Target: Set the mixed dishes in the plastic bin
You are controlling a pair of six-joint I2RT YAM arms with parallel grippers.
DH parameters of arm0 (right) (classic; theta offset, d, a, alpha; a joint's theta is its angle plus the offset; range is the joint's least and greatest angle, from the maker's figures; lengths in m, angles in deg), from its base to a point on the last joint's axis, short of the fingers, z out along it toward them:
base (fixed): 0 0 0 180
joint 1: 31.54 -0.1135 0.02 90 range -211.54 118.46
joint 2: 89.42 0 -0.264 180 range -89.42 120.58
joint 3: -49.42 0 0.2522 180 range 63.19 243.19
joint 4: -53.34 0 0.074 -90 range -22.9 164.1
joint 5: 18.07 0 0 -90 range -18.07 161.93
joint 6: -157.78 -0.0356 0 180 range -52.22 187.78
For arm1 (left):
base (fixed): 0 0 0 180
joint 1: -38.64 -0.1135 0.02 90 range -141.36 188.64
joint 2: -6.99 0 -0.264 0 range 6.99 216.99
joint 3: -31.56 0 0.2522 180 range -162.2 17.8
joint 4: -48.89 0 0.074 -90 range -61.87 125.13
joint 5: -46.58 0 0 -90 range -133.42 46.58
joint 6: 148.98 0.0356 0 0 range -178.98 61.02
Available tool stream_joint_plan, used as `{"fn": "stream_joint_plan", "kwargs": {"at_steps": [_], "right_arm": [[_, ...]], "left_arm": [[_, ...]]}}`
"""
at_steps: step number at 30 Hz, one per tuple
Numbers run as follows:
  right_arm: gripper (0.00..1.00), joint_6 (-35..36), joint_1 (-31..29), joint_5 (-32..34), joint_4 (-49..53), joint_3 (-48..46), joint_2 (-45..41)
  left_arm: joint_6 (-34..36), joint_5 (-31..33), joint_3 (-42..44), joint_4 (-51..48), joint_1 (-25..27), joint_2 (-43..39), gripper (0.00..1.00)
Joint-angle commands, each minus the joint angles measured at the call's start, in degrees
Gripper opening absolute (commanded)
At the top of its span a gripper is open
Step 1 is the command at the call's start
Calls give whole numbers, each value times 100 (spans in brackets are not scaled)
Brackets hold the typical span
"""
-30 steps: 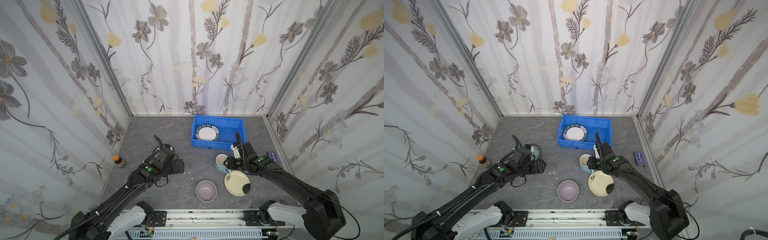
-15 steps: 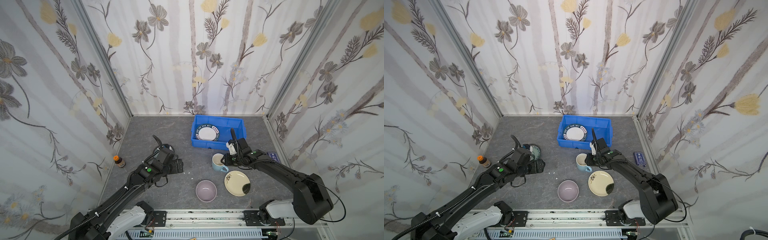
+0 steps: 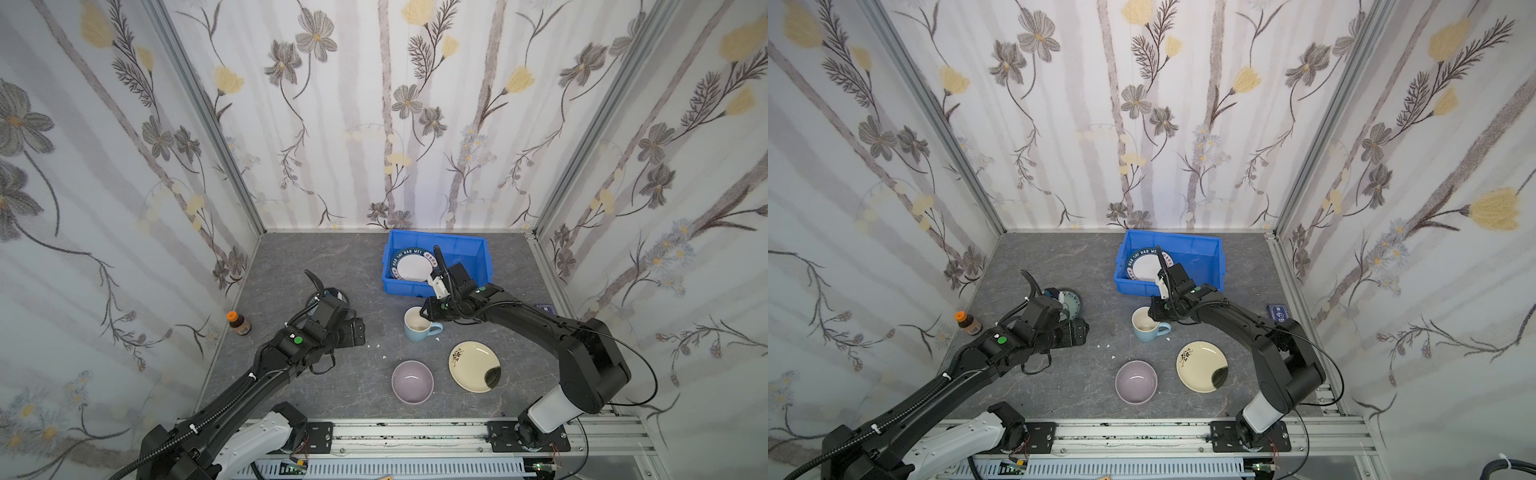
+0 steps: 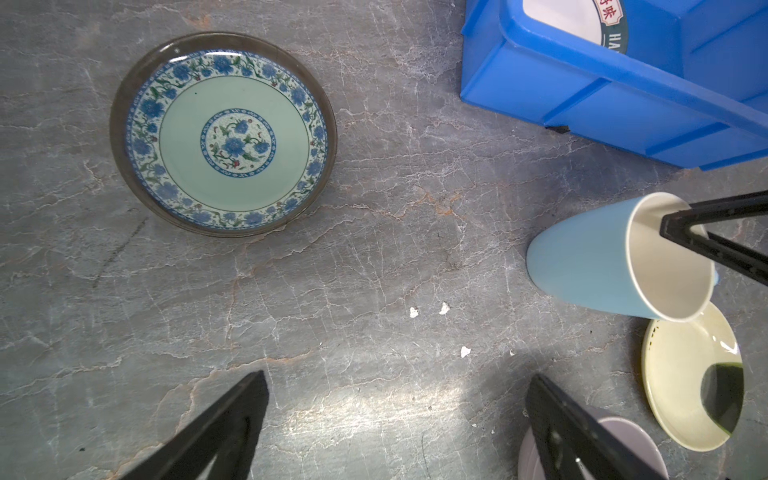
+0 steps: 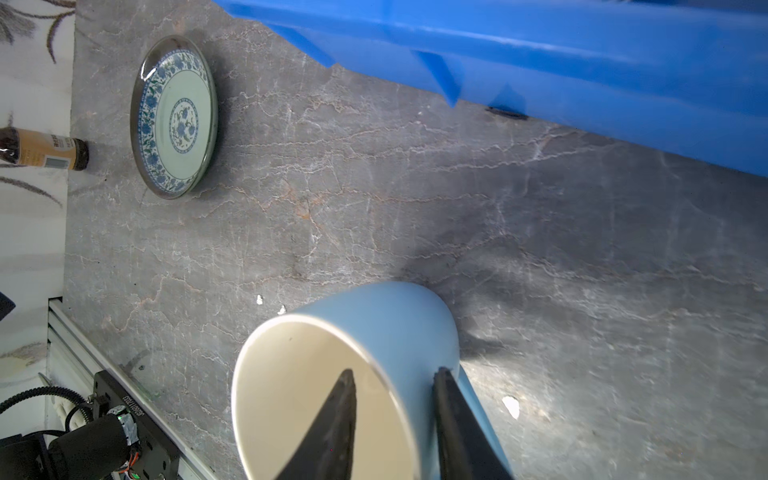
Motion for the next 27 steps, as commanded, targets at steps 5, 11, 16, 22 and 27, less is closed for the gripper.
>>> {"fn": "stream_joint_plan", "kwargs": {"at_steps": [5,11,16,22,27], "right_arm": [[32,49,-242,-181,37,731,617],[35,115,-209,-89,172,863,593],[39,192,-122,-1,272,831,340],[45,270,120,130,472,836,-162],[50,438,126,162,718,1170,-395]], "left_arm": [[51,162,7,-79,-4,-71,100],[80,188,-28,-79,-2,-57,100],[70,198,-55,-70,-14,24,100],[-97,298,23,2,-249,343,100],[-295,252,99,151,-756,578,100]]}}
